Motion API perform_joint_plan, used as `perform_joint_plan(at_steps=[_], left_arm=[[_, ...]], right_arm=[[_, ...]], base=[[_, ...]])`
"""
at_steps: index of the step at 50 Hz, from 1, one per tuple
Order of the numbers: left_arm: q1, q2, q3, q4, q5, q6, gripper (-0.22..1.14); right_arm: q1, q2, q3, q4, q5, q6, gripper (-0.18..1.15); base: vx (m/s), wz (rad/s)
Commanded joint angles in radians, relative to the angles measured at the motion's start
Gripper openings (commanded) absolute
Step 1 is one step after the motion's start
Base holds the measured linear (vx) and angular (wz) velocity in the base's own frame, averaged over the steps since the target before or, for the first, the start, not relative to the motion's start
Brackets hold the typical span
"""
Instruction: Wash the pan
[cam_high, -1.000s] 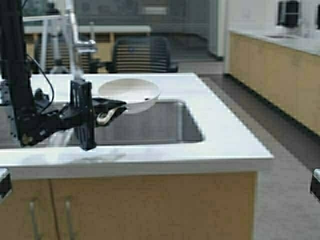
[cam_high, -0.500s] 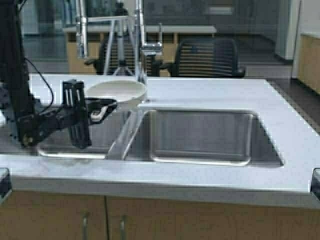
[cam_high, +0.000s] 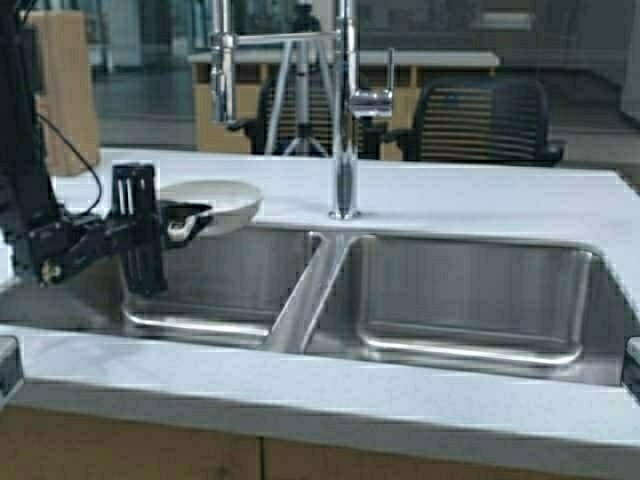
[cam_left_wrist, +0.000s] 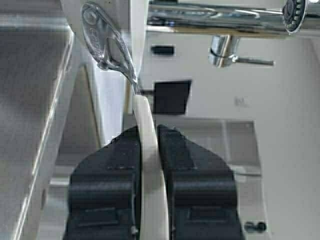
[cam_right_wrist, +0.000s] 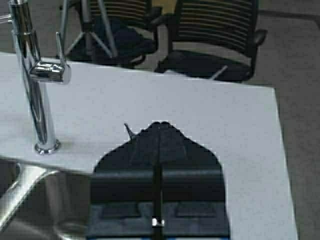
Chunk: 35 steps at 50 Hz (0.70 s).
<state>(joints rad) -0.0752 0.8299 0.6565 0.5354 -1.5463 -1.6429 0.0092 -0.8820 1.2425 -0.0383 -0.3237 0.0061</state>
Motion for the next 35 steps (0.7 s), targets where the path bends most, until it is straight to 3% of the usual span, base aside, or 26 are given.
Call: perform_joint_plan(at_steps=[1, 14, 35], left_arm=[[-0.023, -0.107, 0.087, 0.011, -0.011, 0.009, 0.03], [-0.109, -0.212, 0.247, 0.011, -0.011, 0.043, 0.03], [-0.152, -0.253, 0.353, 0.017, -0.043, 0.078, 0.03]], right_arm=[[0.0, 0.003, -0.012, -0.002, -0.009, 0.003, 0.06], [0.0, 0.008, -0.008, -0.002, -0.009, 0.005, 0.06], [0.0, 0.055, -0.021, -0.002, -0.009, 0.005, 0.06]], base=[[0.13, 0.08], [0.12, 0.08], [0.09, 0.14]])
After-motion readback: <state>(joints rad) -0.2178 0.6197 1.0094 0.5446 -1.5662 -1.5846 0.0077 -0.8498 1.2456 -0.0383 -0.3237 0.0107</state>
